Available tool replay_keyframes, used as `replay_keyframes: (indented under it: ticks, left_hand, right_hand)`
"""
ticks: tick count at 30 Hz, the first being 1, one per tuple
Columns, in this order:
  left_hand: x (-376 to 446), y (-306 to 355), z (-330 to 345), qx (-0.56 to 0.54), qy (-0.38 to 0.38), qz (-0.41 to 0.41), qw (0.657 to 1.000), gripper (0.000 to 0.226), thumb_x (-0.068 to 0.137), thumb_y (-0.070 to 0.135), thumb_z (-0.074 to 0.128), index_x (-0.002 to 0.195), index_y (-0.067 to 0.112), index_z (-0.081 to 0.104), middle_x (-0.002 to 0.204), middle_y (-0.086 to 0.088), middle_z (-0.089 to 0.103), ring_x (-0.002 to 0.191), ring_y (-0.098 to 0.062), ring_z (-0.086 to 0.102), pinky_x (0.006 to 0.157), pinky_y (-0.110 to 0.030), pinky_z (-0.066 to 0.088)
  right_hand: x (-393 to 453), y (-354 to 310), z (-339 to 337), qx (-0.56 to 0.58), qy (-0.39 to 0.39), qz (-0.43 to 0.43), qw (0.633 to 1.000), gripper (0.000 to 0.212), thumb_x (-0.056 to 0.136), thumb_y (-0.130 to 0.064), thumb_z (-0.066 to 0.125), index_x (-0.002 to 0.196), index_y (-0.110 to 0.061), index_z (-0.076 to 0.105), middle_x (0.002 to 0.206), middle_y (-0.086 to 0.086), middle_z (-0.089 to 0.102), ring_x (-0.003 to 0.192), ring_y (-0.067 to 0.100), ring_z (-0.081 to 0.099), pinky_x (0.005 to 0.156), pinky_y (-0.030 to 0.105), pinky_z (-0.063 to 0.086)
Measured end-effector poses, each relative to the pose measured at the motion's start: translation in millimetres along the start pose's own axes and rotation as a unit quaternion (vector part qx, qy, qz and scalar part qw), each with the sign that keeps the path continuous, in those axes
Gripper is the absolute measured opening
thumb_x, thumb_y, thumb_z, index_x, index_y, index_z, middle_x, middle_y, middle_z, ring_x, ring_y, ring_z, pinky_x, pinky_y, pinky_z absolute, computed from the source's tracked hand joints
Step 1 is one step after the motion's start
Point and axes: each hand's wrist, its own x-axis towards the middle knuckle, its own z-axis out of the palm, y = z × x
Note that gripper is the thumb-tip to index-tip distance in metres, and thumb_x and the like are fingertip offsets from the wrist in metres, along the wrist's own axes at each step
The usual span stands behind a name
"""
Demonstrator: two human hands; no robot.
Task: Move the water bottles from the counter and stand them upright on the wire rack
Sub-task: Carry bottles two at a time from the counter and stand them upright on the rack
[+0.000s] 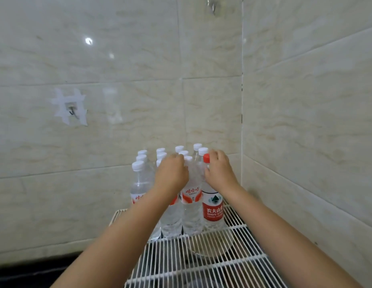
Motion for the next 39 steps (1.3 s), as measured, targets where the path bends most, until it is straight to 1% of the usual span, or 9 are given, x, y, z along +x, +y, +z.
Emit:
replay_keyframes:
  ticks: [2,5,10,12,15,23,29,34,39]
  left_hand:
    - [-16.1,-15.8,-8.0,0.033,0.040,-0.015,0.999,0.027,0.094,0.016,0.041,0.116,0.005,0.054,0.121,-0.010,0.056,0.113,-0.027,0.050,0.085,-0.034,0.043]
    - [-55.5,-56.0,-17.9,0.065,0.068,-0.052,0.994,0.033,0.092,0.019,0.042,0.118,0.005,0.056,0.125,-0.012,0.057,0.120,-0.029,0.045,0.091,-0.037,0.042]
    - [-155.8,-135.6,-40.2,0.126,0.009,-0.175,0.976,0.047,0.094,0.025,0.044,0.138,0.008,0.038,0.140,-0.011,0.046,0.131,-0.028,0.037,0.106,-0.037,0.031]
    - [-204.5,-168.9,-53.5,0.158,0.002,-0.220,0.963,0.044,0.094,0.028,0.042,0.132,0.006,0.044,0.134,-0.012,0.051,0.126,-0.029,0.042,0.103,-0.038,0.035]
    - [-282.1,-215.0,-73.8,0.190,-0.016,-0.294,0.936,0.044,0.095,0.032,0.038,0.130,0.008,0.047,0.135,-0.009,0.051,0.129,-0.028,0.040,0.102,-0.038,0.036]
    - [-500.8,-336.0,-142.0,0.243,-0.105,-0.467,0.844,0.046,0.097,0.033,0.037,0.139,0.016,0.036,0.149,-0.007,0.033,0.139,-0.031,0.023,0.112,-0.040,0.027]
    - [-644.6,-396.9,-177.9,0.218,-0.114,-0.547,0.800,0.045,0.097,0.032,0.035,0.139,0.015,0.036,0.154,-0.007,0.025,0.141,-0.030,0.020,0.116,-0.039,0.022]
    - [-717.9,-427.5,-183.3,0.185,-0.136,-0.593,0.771,0.046,0.098,0.030,0.034,0.141,0.015,0.031,0.153,-0.007,0.026,0.141,-0.028,0.019,0.113,-0.037,0.022]
    - [-756.3,-481.5,-173.0,0.147,-0.167,-0.623,0.750,0.046,0.098,0.032,0.032,0.141,0.014,0.029,0.149,-0.007,0.032,0.139,-0.028,0.023,0.114,-0.037,0.022]
  right_hand:
    - [-12.2,-7.9,1.2,-0.040,0.065,-0.029,0.997,0.044,0.086,-0.003,0.048,0.129,0.001,0.041,0.131,0.021,0.043,0.117,0.035,0.043,0.099,0.037,0.040]
    - [-31.3,-38.1,20.4,-0.016,0.108,-0.135,0.985,0.039,0.068,0.003,0.064,0.107,0.007,0.060,0.107,0.030,0.061,0.096,0.047,0.059,0.084,0.050,0.052]
    - [-96.1,-136.4,65.3,0.099,-0.039,-0.248,0.963,0.035,0.083,-0.017,0.052,0.110,0.004,0.060,0.115,0.025,0.061,0.107,0.040,0.057,0.094,0.045,0.045]
    - [-129.3,-179.9,85.9,0.098,-0.115,-0.277,0.949,0.040,0.087,-0.022,0.053,0.121,-0.001,0.054,0.129,0.020,0.053,0.119,0.036,0.047,0.103,0.041,0.033]
    - [-183.9,-241.6,113.6,0.093,-0.183,-0.324,0.924,0.044,0.089,-0.030,0.052,0.125,-0.006,0.049,0.133,0.015,0.048,0.123,0.033,0.043,0.105,0.039,0.028]
    - [-350.7,-409.3,173.6,0.065,-0.298,-0.428,0.851,0.046,0.091,-0.035,0.049,0.129,-0.009,0.045,0.136,0.011,0.044,0.129,0.030,0.036,0.108,0.046,0.027]
    - [-483.7,-503.9,205.4,0.073,-0.377,-0.477,0.791,0.042,0.090,-0.032,0.049,0.125,-0.007,0.047,0.132,0.012,0.047,0.125,0.029,0.039,0.104,0.042,0.030]
    - [-551.9,-550.8,229.0,0.075,-0.434,-0.492,0.751,0.041,0.091,-0.029,0.048,0.124,-0.003,0.047,0.131,0.016,0.048,0.126,0.027,0.040,0.101,0.037,0.033]
    - [-599.0,-599.2,270.1,0.095,-0.463,-0.496,0.728,0.037,0.088,-0.019,0.054,0.118,0.003,0.054,0.122,0.024,0.054,0.120,0.037,0.046,0.100,0.042,0.035]
